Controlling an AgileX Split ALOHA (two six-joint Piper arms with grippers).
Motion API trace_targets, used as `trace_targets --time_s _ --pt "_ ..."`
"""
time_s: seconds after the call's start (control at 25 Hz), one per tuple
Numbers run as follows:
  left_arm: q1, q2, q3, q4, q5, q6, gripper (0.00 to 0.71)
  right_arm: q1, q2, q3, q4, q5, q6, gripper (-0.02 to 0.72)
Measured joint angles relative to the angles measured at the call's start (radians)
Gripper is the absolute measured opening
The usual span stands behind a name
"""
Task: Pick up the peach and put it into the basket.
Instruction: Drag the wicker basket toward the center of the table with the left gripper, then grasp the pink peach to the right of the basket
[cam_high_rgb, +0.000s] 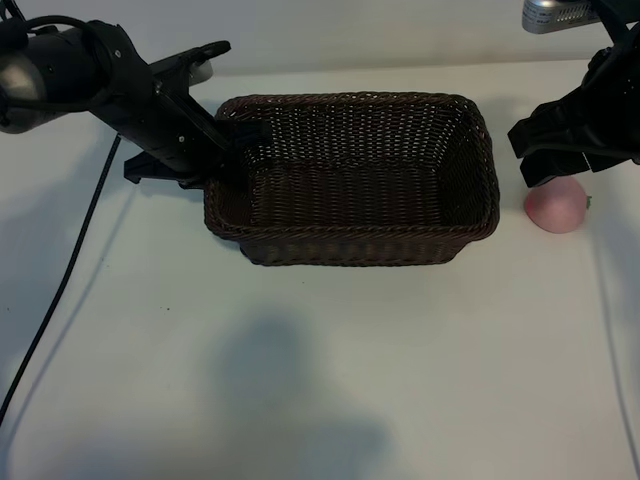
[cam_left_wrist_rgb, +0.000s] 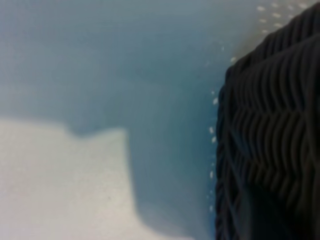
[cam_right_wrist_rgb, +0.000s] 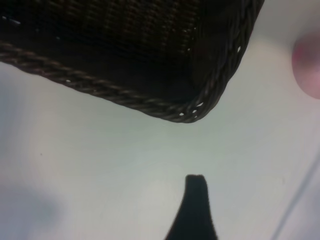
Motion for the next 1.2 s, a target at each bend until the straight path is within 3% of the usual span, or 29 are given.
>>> trace_targets --time_s 0.24,0.36,0.92,1.2 --pt "0.0 -0.019 -0.003 -0.006 0.026 0.0 0.493 0.0 0.0 0.0 0.0 0.0 0.0 0.587" --pt "0.0 -0.067 -0.004 0.011 0.056 -0.001 0.568 0.0 0.0 0.0 0.0 0.0 0.0 0.587" --pt "0.0 -0.391 -0.006 0.264 0.274 -0.118 0.578 0.0 0.0 0.0 0.0 0.0 0.0 0.587" --pt "-0.003 -0.436 -0.001 0.366 0.395 -0.179 0.578 0.0 0.0 0.0 0.0 -0.014 0.0 0.587"
